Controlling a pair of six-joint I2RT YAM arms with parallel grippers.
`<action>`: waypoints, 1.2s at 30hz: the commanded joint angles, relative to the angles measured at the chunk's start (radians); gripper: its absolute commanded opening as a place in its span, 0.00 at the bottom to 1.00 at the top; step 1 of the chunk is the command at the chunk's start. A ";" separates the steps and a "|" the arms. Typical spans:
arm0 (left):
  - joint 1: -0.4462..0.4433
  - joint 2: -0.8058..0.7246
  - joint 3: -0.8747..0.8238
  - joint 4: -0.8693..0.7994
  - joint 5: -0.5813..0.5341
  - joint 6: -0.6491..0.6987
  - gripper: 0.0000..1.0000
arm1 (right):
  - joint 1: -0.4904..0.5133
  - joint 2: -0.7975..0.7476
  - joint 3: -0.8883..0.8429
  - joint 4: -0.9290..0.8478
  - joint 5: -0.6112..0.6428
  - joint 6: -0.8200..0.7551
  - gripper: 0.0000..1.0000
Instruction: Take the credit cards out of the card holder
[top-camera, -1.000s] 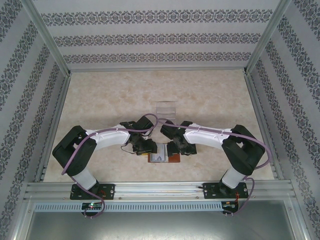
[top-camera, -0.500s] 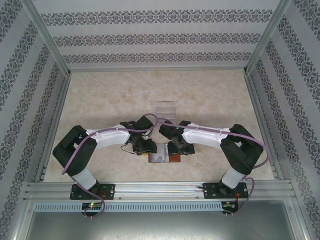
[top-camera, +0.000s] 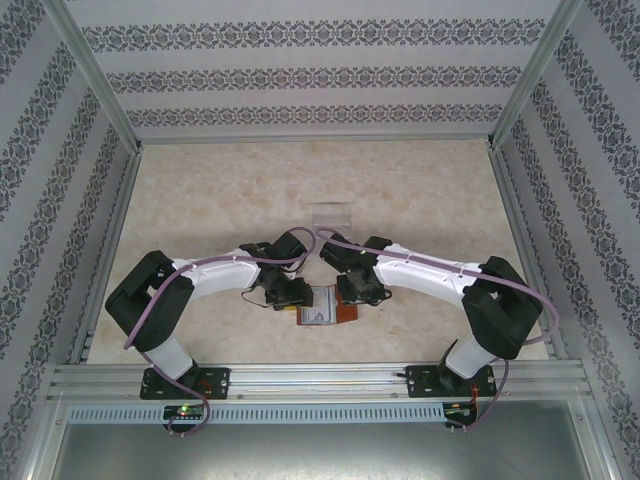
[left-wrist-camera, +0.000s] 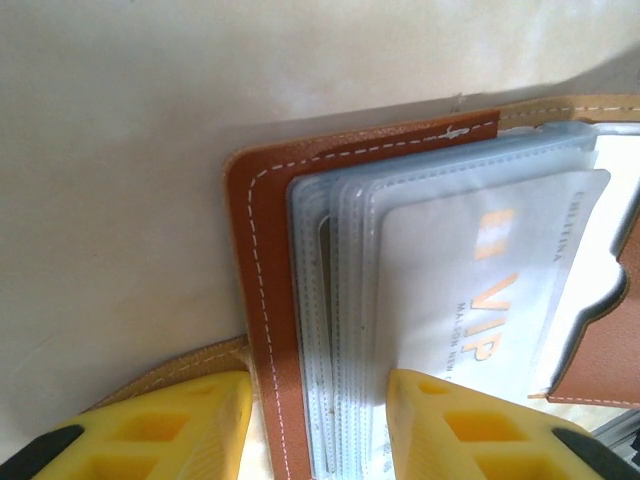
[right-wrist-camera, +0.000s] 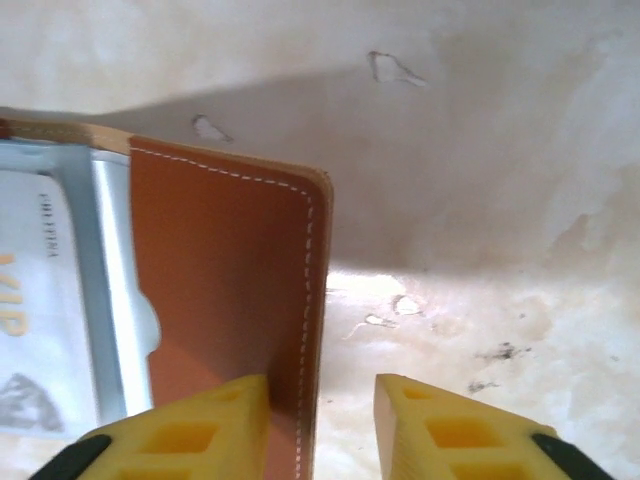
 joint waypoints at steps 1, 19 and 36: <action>-0.001 0.047 -0.034 -0.004 -0.018 0.023 0.41 | 0.015 -0.041 0.008 0.032 -0.051 0.025 0.30; 0.000 0.047 -0.041 -0.002 -0.017 0.022 0.38 | 0.014 -0.137 0.045 0.041 -0.108 0.050 0.33; 0.000 0.055 -0.043 -0.007 -0.023 0.021 0.33 | -0.044 -0.044 -0.158 0.442 -0.368 0.123 0.27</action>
